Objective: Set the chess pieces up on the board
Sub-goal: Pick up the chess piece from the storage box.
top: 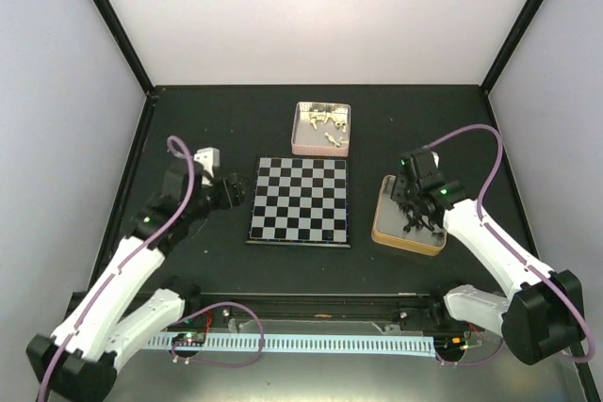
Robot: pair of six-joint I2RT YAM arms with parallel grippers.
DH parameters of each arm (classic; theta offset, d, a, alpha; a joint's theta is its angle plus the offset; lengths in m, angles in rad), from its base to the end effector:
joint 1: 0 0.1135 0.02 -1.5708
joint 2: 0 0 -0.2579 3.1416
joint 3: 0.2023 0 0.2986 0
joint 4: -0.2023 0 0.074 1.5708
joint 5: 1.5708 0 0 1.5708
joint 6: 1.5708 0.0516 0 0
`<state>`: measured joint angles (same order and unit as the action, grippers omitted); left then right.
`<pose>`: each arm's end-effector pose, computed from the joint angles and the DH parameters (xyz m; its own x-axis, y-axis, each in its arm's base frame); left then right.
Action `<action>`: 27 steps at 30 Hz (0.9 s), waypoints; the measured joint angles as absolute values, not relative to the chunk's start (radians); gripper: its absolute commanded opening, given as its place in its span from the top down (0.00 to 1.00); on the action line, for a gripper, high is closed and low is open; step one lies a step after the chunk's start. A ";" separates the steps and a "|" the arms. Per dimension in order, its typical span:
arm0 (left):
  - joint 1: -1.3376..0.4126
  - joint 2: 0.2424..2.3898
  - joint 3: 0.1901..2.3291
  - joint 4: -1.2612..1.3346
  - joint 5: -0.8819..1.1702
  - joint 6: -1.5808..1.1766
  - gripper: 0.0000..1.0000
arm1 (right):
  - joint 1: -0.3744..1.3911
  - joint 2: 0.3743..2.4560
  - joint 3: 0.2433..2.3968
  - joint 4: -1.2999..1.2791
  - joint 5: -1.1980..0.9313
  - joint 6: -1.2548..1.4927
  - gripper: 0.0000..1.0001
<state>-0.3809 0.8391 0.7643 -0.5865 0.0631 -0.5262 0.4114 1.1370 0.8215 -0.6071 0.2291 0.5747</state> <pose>0.2243 -0.0933 0.2663 -0.7025 -0.2586 -0.6630 0.0744 0.8998 -0.4299 0.2644 0.1025 0.2147 -0.7567 0.2475 -0.6052 0.1758 0.9685 0.1762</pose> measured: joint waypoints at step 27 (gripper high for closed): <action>-0.381 0.426 0.622 -0.439 0.043 -0.459 0.01 | 0.344 1.218 0.601 -0.666 0.165 0.664 0.90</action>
